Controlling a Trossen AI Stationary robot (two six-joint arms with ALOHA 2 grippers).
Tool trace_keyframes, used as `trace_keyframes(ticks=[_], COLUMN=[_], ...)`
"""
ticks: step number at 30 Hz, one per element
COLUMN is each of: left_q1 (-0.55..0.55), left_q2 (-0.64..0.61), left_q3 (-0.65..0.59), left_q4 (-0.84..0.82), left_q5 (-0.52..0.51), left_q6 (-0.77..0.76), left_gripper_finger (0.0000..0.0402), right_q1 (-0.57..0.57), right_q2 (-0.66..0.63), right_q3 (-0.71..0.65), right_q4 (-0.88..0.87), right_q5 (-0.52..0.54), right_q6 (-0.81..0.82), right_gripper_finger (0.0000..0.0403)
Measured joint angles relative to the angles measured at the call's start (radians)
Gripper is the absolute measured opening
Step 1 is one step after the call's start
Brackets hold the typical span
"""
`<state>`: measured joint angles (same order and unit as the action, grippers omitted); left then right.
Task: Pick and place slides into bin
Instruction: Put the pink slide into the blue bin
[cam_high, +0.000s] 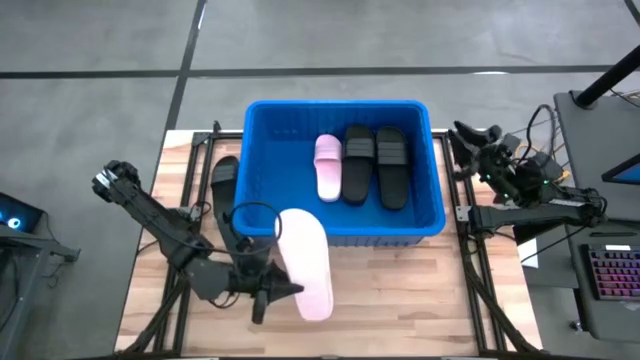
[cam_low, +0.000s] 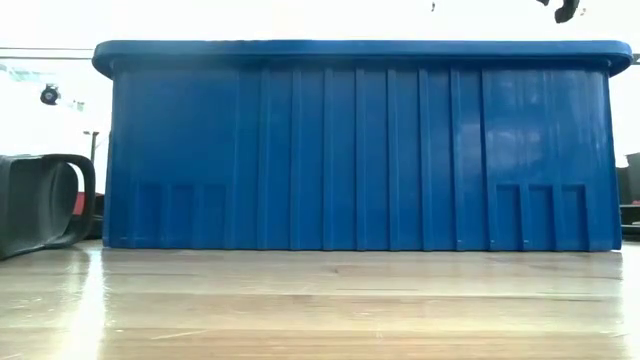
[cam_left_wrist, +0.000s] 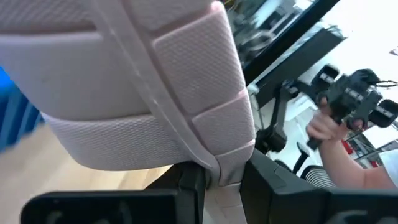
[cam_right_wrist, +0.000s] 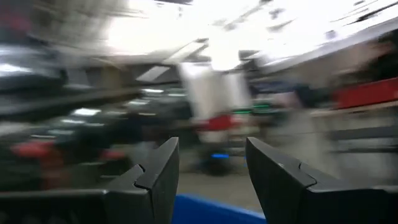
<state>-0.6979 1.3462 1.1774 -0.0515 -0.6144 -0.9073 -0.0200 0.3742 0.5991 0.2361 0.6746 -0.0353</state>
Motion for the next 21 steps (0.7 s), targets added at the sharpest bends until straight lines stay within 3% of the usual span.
trace_keyframes(ticks=[5, 7, 13, 17, 21], left_q1=[0.035, 0.053, 0.104, 0.148, 0.191], left_q2=[-0.006, -0.007, -0.021, -0.020, -0.022], left_q3=[0.000, 0.001, 0.002, 0.017, 0.041], left_q4=[0.132, 0.172, 0.175, 0.173, 0.173], left_q5=[0.017, 0.040, 0.060, 0.073, 0.074], left_q6=[0.206, 0.276, 0.450, 0.621, 0.812], left_gripper_finger=[0.0046, 0.0046, 0.0046, 0.0046, 0.0046], right_q1=[0.000, 0.000, 0.000, 0.000, 0.000], right_q2=[0.015, 0.034, 0.145, 0.233, 0.323], right_q3=[0.000, 0.001, 0.054, 0.139, 0.263], right_q4=[0.009, 0.007, 0.002, -0.003, -0.053], right_q5=[-0.462, -0.578, -0.745, -0.848, -0.831], right_q6=[0.134, 0.265, 0.565, 0.559, 0.513], right_gripper_finger=[0.0176, 0.0176, 0.0176, 0.0176, 0.0176])
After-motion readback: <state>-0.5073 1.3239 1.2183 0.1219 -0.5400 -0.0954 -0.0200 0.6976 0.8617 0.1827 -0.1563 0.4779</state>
